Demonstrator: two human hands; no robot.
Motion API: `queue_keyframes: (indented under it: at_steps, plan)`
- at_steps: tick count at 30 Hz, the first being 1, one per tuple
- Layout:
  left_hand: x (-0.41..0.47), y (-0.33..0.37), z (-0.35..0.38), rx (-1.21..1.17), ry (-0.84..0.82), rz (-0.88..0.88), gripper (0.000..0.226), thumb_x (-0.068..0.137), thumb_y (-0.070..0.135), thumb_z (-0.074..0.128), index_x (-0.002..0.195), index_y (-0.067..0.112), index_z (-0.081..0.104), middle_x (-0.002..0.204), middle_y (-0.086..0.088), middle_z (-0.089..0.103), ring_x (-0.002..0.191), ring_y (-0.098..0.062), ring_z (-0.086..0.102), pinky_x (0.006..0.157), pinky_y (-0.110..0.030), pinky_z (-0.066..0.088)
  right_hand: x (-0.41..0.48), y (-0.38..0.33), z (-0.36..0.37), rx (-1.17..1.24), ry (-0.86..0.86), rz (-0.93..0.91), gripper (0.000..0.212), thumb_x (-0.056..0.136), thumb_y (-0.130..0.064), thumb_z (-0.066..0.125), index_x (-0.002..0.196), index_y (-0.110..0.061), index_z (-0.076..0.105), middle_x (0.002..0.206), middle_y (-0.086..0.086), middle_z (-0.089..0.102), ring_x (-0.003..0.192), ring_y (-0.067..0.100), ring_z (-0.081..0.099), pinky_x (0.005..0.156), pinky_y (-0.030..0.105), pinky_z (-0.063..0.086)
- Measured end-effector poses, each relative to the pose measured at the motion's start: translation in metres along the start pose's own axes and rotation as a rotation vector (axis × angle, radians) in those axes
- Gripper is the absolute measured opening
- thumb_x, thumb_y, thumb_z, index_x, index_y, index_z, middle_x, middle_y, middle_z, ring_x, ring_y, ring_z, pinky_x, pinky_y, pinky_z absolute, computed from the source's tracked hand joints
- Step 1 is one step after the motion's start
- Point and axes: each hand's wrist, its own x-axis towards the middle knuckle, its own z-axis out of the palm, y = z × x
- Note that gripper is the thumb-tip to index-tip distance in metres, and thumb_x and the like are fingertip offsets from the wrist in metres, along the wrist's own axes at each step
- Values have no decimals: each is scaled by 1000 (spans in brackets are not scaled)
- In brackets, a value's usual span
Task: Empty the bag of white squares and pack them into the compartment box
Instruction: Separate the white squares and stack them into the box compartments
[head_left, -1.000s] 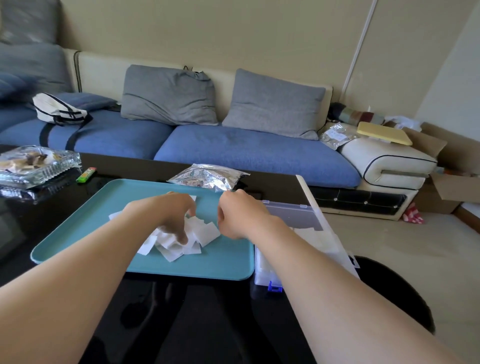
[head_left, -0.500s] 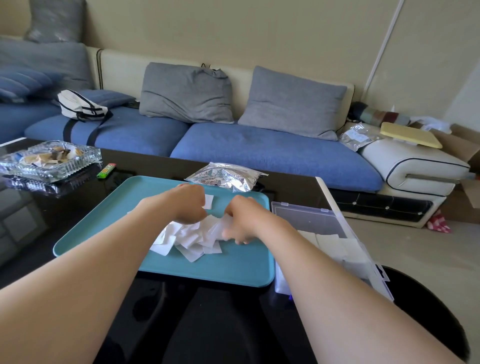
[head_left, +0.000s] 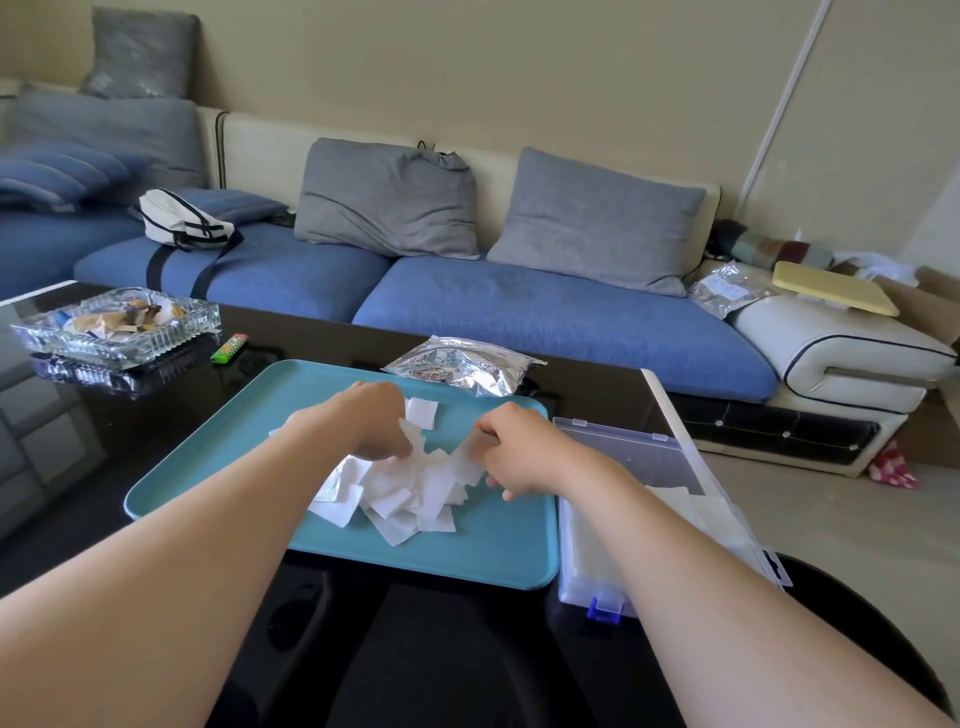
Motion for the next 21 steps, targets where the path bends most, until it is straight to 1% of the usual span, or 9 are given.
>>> queue_keyframes:
  at_steps: [2, 3, 6, 8, 11, 13, 15, 19, 21]
  plan:
    - [6, -1, 2, 28, 26, 41, 21, 105, 27, 45, 101, 17, 63, 120, -5, 61, 104, -27, 52, 88, -35, 45, 0, 2, -1, 13, 75, -32, 32, 87, -1, 35, 91, -11, 65, 95, 14, 71, 75, 31, 77, 73, 46, 63]
    - [6, -1, 3, 38, 49, 51, 25, 107, 21, 39, 89, 20, 57, 114, -5, 60, 99, -27, 50, 85, -34, 43, 1, 3, -2, 23, 126, -54, 31, 90, -3, 38, 90, -13, 67, 90, 11, 71, 74, 30, 75, 69, 43, 62]
    - [9, -3, 3, -22, 156, 61, 34, 105, 12, 38, 73, 22, 43, 88, 0, 50, 95, -26, 46, 77, -35, 39, 4, 4, -6, 117, 274, -123, 26, 97, -12, 52, 92, -27, 73, 77, -1, 70, 70, 22, 67, 63, 34, 56]
    - [9, -2, 1, -64, 260, 62, 35, 104, 16, 40, 71, 27, 42, 86, 0, 46, 101, -30, 48, 78, -39, 40, 4, 3, -9, 219, 337, -140, 21, 99, -15, 58, 97, -30, 73, 74, -1, 72, 65, 17, 65, 56, 26, 50]
    - [3, 8, -7, -232, 355, 79, 27, 107, 25, 42, 87, 25, 61, 89, -3, 54, 96, -32, 50, 84, -40, 43, 2, 1, -15, 364, 398, -131, 27, 100, -16, 56, 95, -32, 77, 76, 2, 74, 61, 16, 63, 52, 23, 48]
    - [-2, 18, -13, -488, 303, 132, 20, 104, 21, 53, 92, 12, 67, 87, -13, 64, 81, -30, 53, 72, -35, 44, 1, 0, -20, 430, 435, -125, 30, 98, -15, 57, 89, -34, 79, 80, 2, 73, 65, 15, 62, 56, 21, 48]
    - [-10, 25, -16, -736, 194, 183, 13, 99, 14, 62, 93, 7, 72, 87, -19, 73, 74, -26, 63, 68, -38, 54, -1, 0, -23, 455, 468, -121, 32, 97, -13, 58, 85, -33, 80, 78, 1, 71, 62, 8, 55, 55, 17, 44]
    - [-19, 35, -20, -946, 46, 224, 21, 94, 0, 65, 109, 10, 77, 97, -14, 79, 86, -21, 77, 77, -33, 64, -2, -2, -29, 609, 450, -125, 31, 91, -7, 62, 81, -27, 82, 78, 0, 74, 70, 12, 58, 65, 28, 47]
    - [-18, 38, -21, -1004, 11, 219, 29, 94, -5, 62, 116, 8, 74, 104, -15, 78, 90, -23, 78, 77, -34, 63, -4, -2, -30, 603, 475, -133, 32, 90, -6, 61, 76, -26, 80, 71, 2, 69, 65, 9, 54, 64, 26, 45]
